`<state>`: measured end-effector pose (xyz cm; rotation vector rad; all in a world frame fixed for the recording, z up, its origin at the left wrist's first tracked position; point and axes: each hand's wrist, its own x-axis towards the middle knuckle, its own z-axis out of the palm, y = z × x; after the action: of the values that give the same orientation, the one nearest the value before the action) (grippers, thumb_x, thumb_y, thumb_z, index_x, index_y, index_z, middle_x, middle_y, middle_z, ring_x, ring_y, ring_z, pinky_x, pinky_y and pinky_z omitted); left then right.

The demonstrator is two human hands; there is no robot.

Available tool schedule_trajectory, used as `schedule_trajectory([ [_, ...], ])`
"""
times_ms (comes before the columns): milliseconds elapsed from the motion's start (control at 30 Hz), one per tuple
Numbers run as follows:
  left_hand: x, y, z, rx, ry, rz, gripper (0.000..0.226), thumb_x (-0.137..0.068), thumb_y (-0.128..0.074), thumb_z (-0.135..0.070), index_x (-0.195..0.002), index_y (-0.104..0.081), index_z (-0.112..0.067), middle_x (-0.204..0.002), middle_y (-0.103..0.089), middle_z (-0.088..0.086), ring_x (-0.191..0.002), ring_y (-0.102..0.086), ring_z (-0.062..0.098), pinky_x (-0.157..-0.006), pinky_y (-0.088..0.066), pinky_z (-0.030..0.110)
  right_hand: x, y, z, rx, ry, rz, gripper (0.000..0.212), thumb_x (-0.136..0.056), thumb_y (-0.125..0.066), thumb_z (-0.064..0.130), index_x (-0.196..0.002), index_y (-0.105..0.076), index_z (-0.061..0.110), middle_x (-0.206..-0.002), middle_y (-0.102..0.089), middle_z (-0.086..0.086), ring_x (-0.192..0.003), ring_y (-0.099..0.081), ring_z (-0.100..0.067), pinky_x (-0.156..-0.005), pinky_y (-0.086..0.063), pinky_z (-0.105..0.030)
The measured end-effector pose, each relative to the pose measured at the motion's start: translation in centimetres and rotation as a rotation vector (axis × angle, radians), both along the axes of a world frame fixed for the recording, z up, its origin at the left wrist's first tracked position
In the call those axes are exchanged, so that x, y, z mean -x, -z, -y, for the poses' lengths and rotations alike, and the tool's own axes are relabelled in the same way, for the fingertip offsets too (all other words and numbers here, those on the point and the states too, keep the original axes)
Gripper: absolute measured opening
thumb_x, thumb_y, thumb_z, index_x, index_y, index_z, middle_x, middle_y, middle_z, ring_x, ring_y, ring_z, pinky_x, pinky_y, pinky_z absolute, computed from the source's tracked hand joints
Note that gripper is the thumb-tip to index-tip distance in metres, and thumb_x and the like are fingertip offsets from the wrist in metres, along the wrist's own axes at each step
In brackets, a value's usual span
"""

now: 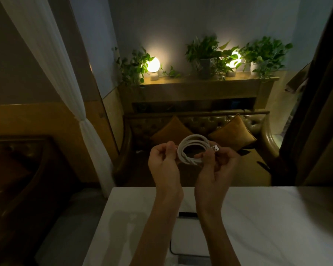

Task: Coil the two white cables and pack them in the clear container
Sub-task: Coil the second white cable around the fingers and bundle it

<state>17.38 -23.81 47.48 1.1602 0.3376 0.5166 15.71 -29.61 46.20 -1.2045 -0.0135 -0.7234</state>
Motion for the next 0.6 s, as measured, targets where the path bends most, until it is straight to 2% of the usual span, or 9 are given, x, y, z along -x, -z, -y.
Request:
schedule_trajectory([
  [100, 0.2, 0.0, 0.1, -0.138, -0.049, 0.095, 0.003, -0.094, -0.055, -0.021, -0.091, -0.057, -0.022, -0.090, -0.065, 0.004, -0.082, -0.066, 0.014, -0.073, -0.056, 0.026, -0.5, -0.1, 0.8, -0.100, -0.082, -0.124, 0.017, -0.095, -0.052, 0.021, -0.111, -0.050, 0.014, -0.096, -0.065, 0.000, -0.083, -0.067, -0.008, -0.076, -0.054, -0.024],
  [167, 0.7, 0.1, 0.5, -0.246, -0.054, 0.133, 0.006, -0.093, -0.056, -0.019, -0.091, -0.054, -0.024, -0.088, -0.064, 0.000, -0.077, -0.065, 0.007, -0.069, -0.054, 0.018, -0.6, 0.2, 1.3, -0.110, -0.179, -0.193, 0.020, -0.093, -0.055, 0.028, -0.113, -0.053, 0.023, -0.101, -0.067, 0.002, -0.090, -0.067, -0.009, -0.080, -0.053, -0.028],
  [300, 1.2, 1.3, 0.9, -0.371, -0.091, 0.216, 0.008, -0.095, -0.053, -0.014, -0.094, -0.050, -0.022, -0.085, -0.060, -0.005, -0.075, -0.064, 0.004, -0.066, -0.052, 0.015, -0.2, 1.2, 1.4, -0.002, -0.344, -0.247, 0.034, -0.089, -0.064, 0.024, -0.121, -0.055, 0.031, -0.116, -0.065, 0.006, -0.104, -0.065, -0.008, -0.086, -0.056, -0.032],
  [367, 1.2, 2.0, 0.7, -0.423, -0.120, 0.201, 0.005, -0.096, -0.052, -0.016, -0.097, -0.049, -0.020, -0.085, -0.060, -0.005, -0.075, -0.063, 0.005, -0.065, -0.052, 0.015, -0.4, 1.6, 1.1, 0.095, -0.282, -0.245, 0.030, -0.091, -0.061, 0.020, -0.119, -0.058, 0.031, -0.116, -0.065, 0.008, -0.105, -0.064, -0.007, -0.087, -0.057, -0.035],
  [467, 1.2, 2.5, 0.0, -0.472, -0.197, 0.187, 0.006, -0.095, -0.052, -0.013, -0.098, -0.049, -0.018, -0.084, -0.059, -0.006, -0.073, -0.062, 0.002, -0.063, -0.050, 0.012, -0.7, 1.9, 0.3, 0.211, -0.197, -0.244, 0.029, -0.096, -0.054, 0.017, -0.122, -0.059, 0.028, -0.116, -0.064, 0.010, -0.104, -0.062, -0.002, -0.089, -0.056, -0.031],
  [600, 0.9, 1.9, -1.9, -0.424, -0.255, 0.176, 0.005, -0.095, -0.052, -0.009, -0.099, -0.051, -0.012, -0.081, -0.058, -0.002, -0.068, -0.060, -0.001, -0.062, -0.049, 0.011, -0.2, 2.0, -0.7, 0.308, -0.158, -0.219, 0.030, -0.098, -0.049, 0.017, -0.126, -0.058, 0.024, -0.120, -0.064, 0.006, -0.105, -0.060, 0.001, -0.088, -0.053, -0.018],
])
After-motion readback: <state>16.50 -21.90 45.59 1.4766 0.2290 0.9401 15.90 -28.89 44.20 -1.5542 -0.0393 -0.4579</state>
